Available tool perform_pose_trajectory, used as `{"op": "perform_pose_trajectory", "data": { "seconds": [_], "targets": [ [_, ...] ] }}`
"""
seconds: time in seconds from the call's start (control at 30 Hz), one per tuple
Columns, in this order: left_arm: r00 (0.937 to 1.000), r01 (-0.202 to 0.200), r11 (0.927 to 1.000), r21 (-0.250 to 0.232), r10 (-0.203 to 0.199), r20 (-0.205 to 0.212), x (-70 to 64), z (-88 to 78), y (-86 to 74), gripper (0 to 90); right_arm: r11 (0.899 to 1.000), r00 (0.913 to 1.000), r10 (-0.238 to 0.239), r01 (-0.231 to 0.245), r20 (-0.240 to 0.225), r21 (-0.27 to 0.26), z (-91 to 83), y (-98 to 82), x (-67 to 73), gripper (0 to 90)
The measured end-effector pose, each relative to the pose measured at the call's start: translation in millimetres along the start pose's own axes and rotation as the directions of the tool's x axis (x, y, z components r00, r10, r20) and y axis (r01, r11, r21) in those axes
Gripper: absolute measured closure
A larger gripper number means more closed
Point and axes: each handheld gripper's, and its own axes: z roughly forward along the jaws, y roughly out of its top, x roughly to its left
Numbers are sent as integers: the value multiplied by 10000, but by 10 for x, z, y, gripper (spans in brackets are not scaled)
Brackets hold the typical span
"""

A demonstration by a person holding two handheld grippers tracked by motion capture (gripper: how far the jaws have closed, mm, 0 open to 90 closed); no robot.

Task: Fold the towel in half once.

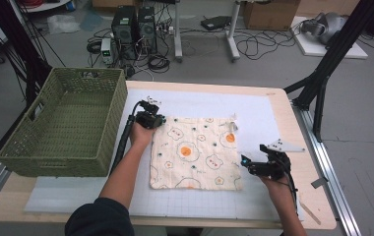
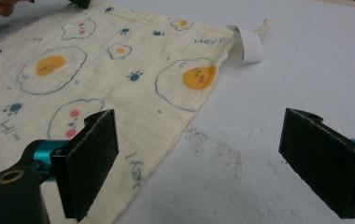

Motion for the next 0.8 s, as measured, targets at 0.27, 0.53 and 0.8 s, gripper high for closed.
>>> {"op": "perform_pose_trajectory", "data": {
  "seconds": [0.27,0.53,0.8],
  "targets": [
    [9899,1255,9916,-307,-1231,701,108,-64,-49,849,9933,9983,-418,458,-398,1061,515,483,-200,144],
    [9911,1129,9928,-411,-1096,762,105,-108,-71,849,9811,9982,-594,584,3,1843,1057,727,-250,386],
    [9934,898,9954,-348,-870,748,85,-173,-49,849,9649,9916,-960,714,862,2529,1439,844,-269,483]
  ]
}}
